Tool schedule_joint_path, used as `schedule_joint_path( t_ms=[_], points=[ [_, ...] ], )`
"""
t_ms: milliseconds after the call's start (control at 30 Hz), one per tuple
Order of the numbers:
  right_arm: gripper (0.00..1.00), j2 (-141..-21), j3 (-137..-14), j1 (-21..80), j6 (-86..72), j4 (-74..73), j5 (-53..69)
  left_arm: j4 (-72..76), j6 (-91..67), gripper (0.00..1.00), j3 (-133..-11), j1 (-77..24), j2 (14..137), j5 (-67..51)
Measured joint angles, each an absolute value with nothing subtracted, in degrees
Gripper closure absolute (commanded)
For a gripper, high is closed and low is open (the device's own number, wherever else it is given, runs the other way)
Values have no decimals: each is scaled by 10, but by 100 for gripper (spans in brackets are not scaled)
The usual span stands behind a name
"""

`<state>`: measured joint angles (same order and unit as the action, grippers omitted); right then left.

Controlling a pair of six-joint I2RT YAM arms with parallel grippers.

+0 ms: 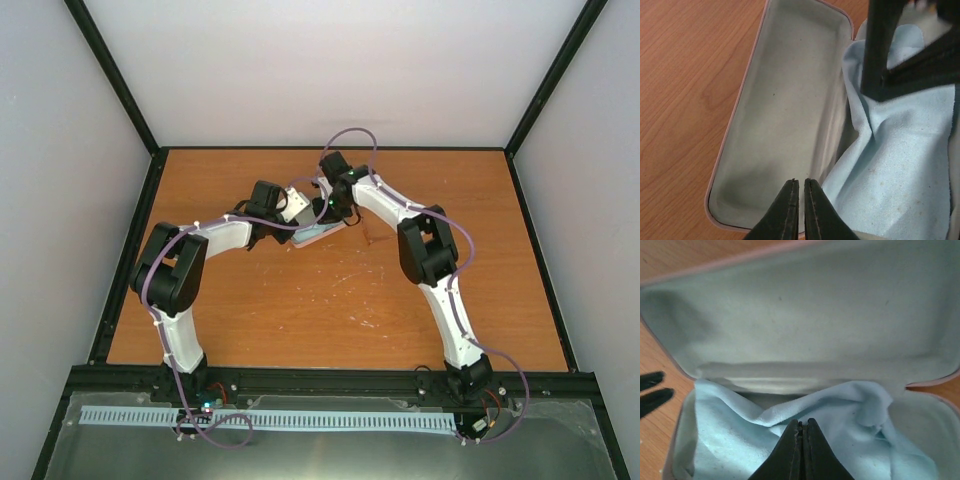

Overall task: Organize the sunglasses
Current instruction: Place the glasses cleaning cloth in the sunglasses case.

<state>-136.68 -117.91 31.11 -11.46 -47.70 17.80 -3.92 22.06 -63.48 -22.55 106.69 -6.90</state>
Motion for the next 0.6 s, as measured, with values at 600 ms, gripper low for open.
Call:
schedule_joint_path(
  t_ms=[600],
  points=[
    [95, -1367, -1146, 316, -95, -526, 89, -40, 221, 90, -635, -225, 1067, -70]
  ],
)
